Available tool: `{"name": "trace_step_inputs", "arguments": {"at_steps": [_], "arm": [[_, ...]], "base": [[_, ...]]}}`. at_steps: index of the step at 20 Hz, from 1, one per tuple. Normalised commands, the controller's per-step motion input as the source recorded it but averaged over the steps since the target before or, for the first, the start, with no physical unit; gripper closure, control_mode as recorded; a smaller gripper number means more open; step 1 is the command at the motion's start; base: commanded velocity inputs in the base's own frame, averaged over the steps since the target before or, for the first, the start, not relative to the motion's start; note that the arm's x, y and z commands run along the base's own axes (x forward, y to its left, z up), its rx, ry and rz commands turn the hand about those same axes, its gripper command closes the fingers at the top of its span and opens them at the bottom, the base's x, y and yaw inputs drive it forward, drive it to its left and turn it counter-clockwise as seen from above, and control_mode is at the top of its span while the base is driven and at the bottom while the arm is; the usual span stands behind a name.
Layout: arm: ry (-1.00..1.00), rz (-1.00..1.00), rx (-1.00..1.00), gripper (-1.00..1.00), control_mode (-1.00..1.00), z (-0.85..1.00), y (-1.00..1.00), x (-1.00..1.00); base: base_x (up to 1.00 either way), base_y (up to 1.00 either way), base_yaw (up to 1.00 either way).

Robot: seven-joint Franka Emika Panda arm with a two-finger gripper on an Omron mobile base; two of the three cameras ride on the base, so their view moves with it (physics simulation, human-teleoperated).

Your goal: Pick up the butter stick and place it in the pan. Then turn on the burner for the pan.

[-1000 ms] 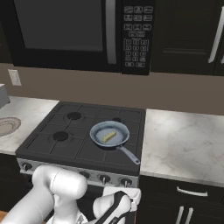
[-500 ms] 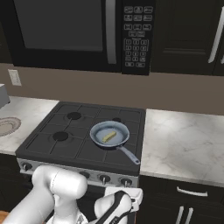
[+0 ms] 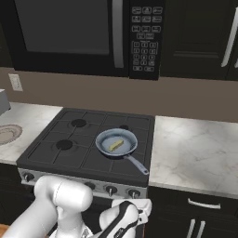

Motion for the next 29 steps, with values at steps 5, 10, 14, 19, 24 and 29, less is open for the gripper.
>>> {"name": "trace_step_inputs", "arguments": {"at_steps": [5,10,14,19,24,29], "arm": [[0.00,0.00,-0.22,1.00,-1.00,-0.01,0.00,-0.04],[0.00,0.00,-0.25,1.00,-1.00,-0.03,0.00,-0.02],[0.00,0.00,-0.26,1.00,-1.00,-0.05,0.00,-0.03],[0.00,0.00,-0.27,1.00,-1.00,-0.08,0.00,-0.03],[0.00,0.00,-0.28,1.00,-1.00,-0.10,0.00,-0.04],[0.00,0.00,-0.27,1.00,-1.00,-0.09,0.00,-0.06]], "base": [[0.00,0.00,0.00],[0.00,0.00,0.00],[0.00,0.00,0.00],[0.00,0.00,0.00],[0.00,0.00,0.00],[0.00,0.00,0.00]]}}
